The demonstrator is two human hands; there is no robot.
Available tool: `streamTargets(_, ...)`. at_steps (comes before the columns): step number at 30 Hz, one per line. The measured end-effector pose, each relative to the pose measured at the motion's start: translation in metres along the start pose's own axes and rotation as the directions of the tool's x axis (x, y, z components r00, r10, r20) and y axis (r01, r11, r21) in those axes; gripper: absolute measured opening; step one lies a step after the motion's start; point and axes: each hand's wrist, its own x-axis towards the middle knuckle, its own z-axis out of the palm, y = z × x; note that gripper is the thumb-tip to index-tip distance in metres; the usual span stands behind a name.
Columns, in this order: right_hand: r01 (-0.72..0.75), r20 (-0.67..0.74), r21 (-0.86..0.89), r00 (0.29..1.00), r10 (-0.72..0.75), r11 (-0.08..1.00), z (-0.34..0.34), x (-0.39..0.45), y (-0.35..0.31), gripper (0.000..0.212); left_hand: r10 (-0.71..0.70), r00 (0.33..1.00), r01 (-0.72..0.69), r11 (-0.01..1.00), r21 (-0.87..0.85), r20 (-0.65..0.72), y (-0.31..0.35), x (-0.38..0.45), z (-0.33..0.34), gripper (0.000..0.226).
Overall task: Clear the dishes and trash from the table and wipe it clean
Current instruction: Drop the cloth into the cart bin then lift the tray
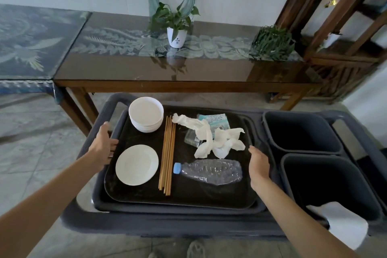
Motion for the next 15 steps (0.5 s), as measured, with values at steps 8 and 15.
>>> streamTargets(8,-0.078,0.106,-0.002,0.991,0.078,0.997,-0.006,0.007,0.007,0.069,0.006,0.999,-0.009,0.997,-0.078,-0.034,-0.001,-0.007,-0.005,0.097)
streamTargets(15,-0.132,0.191,0.063,0.974,0.118,0.989,-0.019,0.009,0.007,0.084,-0.007,1.000,0.007,0.998,-0.064,-0.002,-0.008,-0.015,-0.015,0.101)
